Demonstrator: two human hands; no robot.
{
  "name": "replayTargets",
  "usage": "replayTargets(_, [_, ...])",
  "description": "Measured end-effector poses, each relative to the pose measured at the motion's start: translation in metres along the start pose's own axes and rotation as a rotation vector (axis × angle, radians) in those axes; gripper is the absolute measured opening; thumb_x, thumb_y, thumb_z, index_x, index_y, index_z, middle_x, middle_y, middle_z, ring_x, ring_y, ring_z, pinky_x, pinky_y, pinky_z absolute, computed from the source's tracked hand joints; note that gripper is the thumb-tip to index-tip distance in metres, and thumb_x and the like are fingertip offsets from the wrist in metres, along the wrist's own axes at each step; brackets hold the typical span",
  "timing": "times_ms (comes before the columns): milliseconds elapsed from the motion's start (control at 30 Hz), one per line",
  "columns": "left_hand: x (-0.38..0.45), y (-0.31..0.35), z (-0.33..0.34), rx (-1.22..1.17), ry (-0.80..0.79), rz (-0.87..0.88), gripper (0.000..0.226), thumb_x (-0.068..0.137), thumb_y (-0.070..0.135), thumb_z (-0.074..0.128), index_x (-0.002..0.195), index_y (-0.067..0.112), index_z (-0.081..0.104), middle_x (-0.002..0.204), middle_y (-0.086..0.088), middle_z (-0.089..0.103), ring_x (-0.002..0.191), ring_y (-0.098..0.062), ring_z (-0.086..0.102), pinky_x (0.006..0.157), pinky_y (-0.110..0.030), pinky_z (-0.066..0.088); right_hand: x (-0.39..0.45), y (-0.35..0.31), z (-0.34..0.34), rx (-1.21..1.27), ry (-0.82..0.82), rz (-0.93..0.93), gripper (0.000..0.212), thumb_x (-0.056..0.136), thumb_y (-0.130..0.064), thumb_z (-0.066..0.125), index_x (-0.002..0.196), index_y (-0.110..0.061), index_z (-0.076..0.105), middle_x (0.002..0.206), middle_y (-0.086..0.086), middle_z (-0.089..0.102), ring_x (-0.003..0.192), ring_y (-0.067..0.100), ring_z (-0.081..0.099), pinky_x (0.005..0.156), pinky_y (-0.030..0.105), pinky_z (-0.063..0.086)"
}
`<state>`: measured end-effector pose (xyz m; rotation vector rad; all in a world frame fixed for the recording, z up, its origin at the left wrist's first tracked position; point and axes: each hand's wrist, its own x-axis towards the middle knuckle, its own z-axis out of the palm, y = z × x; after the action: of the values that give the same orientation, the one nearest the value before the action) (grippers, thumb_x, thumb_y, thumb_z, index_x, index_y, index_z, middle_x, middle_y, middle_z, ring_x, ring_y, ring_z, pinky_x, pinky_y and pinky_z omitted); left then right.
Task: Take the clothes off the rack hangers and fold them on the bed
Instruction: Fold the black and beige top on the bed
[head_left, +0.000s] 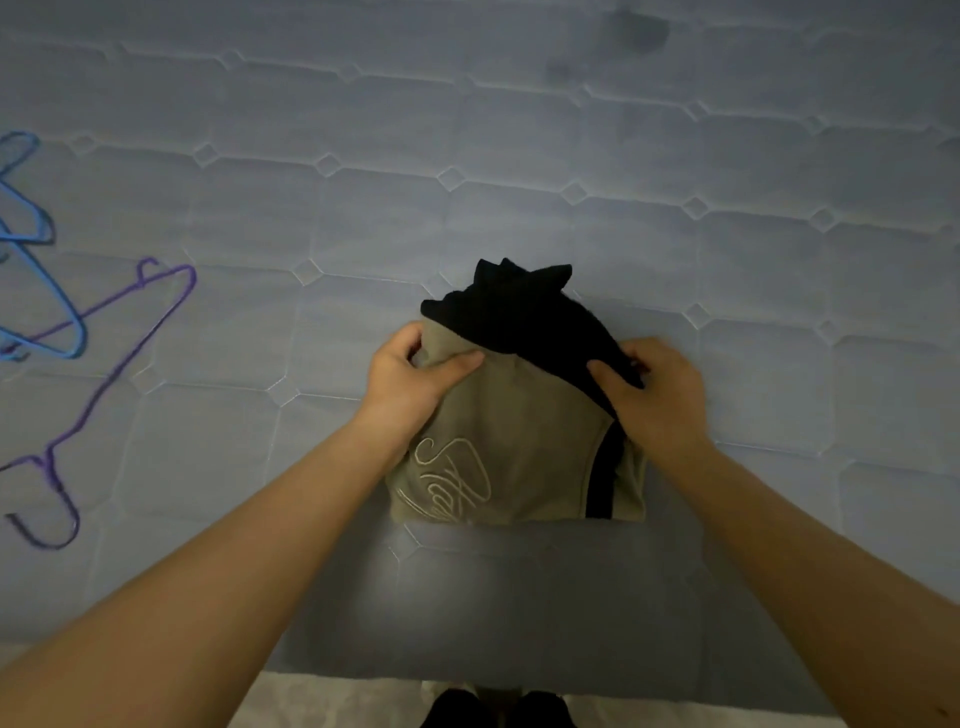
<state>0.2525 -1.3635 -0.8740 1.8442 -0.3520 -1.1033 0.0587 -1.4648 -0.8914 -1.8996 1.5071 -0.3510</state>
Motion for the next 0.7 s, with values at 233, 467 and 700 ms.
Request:
replayTargets(233, [0.019,-0.003,0.016,0.114,0.181,-0.125,0.068,0.056,0.052,0.081,0.107,0.019,0.05,0.104,-0.001,0.056,0.096,-0.02,0.056,0.09,-0.039,0.05,0.023,0.012,-0.001,-0.02,-0.117,0.166,0.064,0.076,-0.046,0.071,0.125,-0.01,0.054,0.126,0.01,0.055,0.116,0.023,0.052,0.097,0.027,0.04])
replayTargets(467, [0.02,0.027,0.002,-0.011,-0.037,-0.459,0.082,0.058,0.035,0.087,0.122,0.011,0.041,0.107,-0.008,0.057,0.086,-0.024,0.058,0.069,-0.035,0.051,0.028,-0.031,-0.004,0.225,-0.309,0.408,0.086,0.072,-0.049,0.073,0.14,-0.011,0.038,0.14,0.006,0.046,0.123,0.022,0.049,0.089,0.023,0.039])
replayTargets(700, [-0.003,0.059,-0.036,-0.045,-0.169,-0.352,0.07,0.058,0.022,0.087,0.12,0.016,0.056,0.106,-0.008,0.068,0.092,-0.027,0.066,0.076,-0.036,0.055,0.017,-0.091,-0.031,0.424,-0.51,0.46,0.064,0.068,-0.042,0.078,0.121,-0.013,0.056,0.092,-0.003,0.062,0.08,0.013,0.059,0.074,0.027,0.049])
